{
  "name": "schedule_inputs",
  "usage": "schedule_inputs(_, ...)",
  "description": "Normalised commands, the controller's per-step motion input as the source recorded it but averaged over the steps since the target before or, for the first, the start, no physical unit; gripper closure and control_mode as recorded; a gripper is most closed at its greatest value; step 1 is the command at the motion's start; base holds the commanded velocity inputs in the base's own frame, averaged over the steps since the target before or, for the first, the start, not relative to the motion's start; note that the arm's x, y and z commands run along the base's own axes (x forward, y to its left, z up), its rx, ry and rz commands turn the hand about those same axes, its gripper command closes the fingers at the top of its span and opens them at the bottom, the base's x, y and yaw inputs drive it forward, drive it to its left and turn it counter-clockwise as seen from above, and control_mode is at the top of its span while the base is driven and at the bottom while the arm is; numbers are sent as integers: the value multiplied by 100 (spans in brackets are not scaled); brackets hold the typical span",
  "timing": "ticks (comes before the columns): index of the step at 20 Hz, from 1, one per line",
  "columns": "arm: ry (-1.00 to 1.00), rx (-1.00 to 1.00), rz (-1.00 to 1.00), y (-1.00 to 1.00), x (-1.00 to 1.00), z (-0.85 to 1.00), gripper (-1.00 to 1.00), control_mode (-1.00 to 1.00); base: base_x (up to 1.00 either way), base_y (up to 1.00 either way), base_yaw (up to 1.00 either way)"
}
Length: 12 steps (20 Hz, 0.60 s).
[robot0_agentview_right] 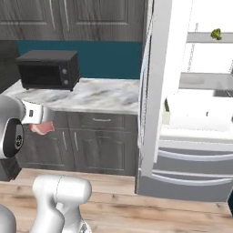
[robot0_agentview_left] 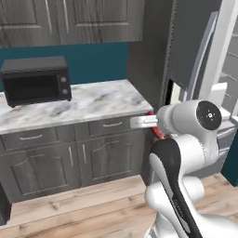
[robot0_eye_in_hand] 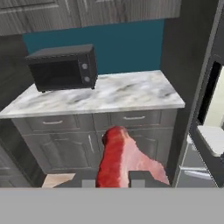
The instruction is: Transport the steak from the fridge to the microwave and turn on the microwave.
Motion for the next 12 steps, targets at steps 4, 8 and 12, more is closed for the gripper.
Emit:
schedule_inputs(4,0,0,0,0,0,0,100,100,16,69,8)
schedule_inputs(8,0,0,0,0,0,0,100,100,20,68,14)
schedule_inputs(12,0,0,0,0,0,0,100,100,25,67,15)
